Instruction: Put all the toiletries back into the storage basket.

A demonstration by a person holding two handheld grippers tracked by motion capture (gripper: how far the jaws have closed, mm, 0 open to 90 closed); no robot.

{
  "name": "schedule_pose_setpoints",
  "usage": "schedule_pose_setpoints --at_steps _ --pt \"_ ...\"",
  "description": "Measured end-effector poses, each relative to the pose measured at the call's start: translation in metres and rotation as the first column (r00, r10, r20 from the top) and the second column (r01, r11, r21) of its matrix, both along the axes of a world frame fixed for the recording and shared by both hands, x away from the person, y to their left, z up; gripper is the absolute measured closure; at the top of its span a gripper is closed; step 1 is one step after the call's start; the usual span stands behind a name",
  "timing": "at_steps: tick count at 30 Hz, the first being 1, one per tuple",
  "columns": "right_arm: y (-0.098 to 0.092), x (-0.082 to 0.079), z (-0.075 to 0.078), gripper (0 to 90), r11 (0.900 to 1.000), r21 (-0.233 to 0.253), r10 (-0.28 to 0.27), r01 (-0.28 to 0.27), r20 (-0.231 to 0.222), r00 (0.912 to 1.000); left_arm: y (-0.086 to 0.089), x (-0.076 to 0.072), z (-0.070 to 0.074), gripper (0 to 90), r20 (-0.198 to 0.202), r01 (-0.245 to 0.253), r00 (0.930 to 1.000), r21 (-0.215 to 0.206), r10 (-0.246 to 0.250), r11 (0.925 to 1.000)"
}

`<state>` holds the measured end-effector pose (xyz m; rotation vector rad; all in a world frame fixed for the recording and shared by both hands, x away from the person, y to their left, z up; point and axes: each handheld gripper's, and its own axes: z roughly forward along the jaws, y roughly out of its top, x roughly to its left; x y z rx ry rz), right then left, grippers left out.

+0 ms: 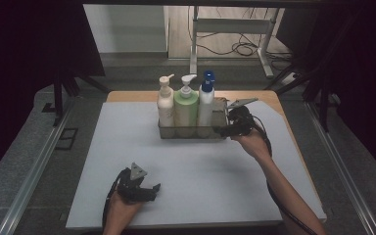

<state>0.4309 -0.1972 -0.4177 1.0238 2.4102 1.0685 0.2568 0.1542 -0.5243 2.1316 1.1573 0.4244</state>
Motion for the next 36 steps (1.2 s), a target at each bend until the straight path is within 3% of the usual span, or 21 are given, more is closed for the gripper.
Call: schedule_pose_setpoints --at_steps 19,27,36 --pt "-0.009 -0.026 0.001 7.0 0.996 -0.065 0.061 -0.059 0.036 0.9975 0.000 0.000 0.000 11.9 0.000 0.000 1.0000 -0.001 0.000 1.0000" --pt "-0.023 -0.040 0.004 2.9 0.995 -0.076 0.073 -0.069 0.055 0.9958 0.000 0.000 0.000 11.9 0.000 0.000 1.0000 0.000 0.000 1.0000" --pt "-0.044 -0.054 -0.003 0.4 0.995 -0.069 0.074 -0.069 0.066 0.9951 0.000 0.000 0.000 11.9 0.001 0.000 1.0000 0.000 0.000 1.0000"
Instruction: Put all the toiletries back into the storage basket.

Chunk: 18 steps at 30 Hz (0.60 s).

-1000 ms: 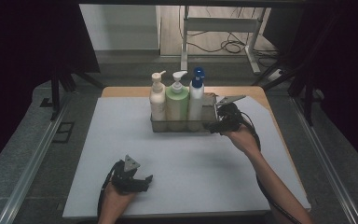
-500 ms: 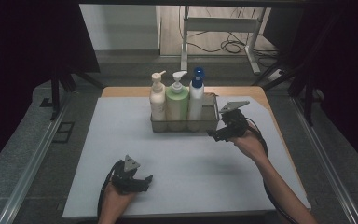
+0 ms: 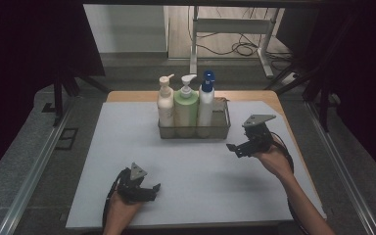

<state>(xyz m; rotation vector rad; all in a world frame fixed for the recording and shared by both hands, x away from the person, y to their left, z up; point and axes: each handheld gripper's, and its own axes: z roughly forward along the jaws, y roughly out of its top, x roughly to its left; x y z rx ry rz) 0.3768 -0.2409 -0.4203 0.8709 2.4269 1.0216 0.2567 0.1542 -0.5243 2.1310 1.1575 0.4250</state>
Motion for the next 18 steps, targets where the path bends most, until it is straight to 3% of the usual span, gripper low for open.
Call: schedule_pose_setpoints --at_steps 8,18 --pt "-0.023 -0.015 -0.010 0.0 0.999 0.029 -0.028 0.028 0.005 0.9996 0.000 0.000 0.000 11.9 0.001 0.000 1.0000 0.000 0.000 1.0000" --pt "-0.044 -0.036 -0.029 0.0 0.997 0.018 -0.071 0.071 -0.012 0.9974 0.000 0.000 0.000 12.0 0.002 -0.001 1.0000 0.001 0.001 1.0000"
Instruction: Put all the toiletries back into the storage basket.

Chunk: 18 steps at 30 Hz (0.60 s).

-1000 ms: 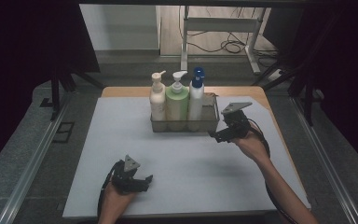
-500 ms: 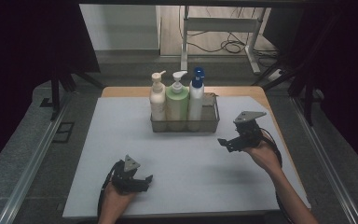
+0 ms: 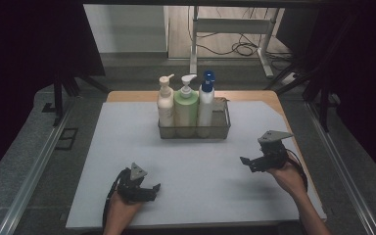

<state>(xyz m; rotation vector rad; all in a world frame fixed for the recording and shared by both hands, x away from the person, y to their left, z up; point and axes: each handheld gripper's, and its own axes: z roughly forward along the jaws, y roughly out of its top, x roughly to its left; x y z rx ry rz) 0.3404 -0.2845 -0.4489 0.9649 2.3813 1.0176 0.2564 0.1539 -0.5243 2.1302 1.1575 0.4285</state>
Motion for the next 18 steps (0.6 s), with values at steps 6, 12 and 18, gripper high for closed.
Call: schedule_pose_setpoints --at_steps 6,12,18 --pt "-0.006 -0.011 -0.017 0.0 1.000 -0.013 -0.008 0.007 -0.027 0.9996 0.000 0.000 0.000 12.0 0.000 0.000 1.0000 0.000 0.000 1.0000" --pt "-0.010 -0.020 -0.034 0.0 1.000 -0.013 0.007 -0.008 -0.034 0.9994 0.000 0.000 0.000 12.0 0.001 0.000 1.0000 0.000 0.000 1.0000" --pt "-0.013 -0.025 -0.049 0.0 1.000 -0.016 0.007 -0.007 -0.046 0.9989 0.000 0.000 0.000 12.2 0.004 -0.001 1.0000 0.002 0.001 1.0000"
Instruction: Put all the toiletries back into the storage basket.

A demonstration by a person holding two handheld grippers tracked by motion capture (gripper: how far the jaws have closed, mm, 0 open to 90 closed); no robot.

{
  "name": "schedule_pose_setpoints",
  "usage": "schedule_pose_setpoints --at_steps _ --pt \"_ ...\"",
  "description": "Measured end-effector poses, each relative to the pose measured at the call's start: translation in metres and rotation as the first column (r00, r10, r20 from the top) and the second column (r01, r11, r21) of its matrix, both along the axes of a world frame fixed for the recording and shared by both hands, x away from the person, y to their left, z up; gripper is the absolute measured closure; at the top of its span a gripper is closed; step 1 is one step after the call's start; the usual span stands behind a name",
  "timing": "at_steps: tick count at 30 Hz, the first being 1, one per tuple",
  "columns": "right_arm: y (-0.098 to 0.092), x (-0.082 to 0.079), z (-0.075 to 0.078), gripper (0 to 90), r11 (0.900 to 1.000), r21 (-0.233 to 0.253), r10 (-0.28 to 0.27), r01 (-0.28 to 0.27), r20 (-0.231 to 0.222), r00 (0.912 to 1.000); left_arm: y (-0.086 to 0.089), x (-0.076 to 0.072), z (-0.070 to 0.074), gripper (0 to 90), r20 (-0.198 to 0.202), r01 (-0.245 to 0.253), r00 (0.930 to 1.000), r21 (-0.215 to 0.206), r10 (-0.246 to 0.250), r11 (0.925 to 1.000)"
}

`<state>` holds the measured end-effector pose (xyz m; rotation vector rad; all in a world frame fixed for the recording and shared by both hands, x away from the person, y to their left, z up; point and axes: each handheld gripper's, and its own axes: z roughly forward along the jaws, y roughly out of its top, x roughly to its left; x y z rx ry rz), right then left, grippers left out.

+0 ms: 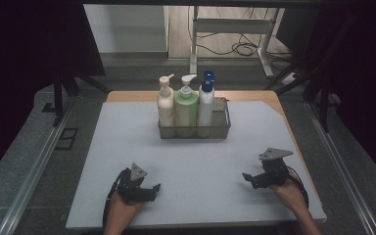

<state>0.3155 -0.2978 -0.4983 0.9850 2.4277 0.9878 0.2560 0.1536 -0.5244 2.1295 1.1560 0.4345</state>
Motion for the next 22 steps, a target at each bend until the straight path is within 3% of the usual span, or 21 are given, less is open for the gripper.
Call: schedule_pose_setpoints --at_steps 12,22 --pt "0.001 -0.006 -0.022 0.0 1.000 -0.006 0.000 0.000 -0.032 0.9995 0.000 0.000 0.000 12.2 0.000 0.000 1.0000 0.001 0.000 1.0000" --pt "-0.001 -0.005 -0.024 0.0 1.000 0.012 -0.007 0.007 -0.052 0.9986 0.000 0.000 0.000 12.1 -0.005 0.000 1.0000 -0.001 0.000 1.0000"
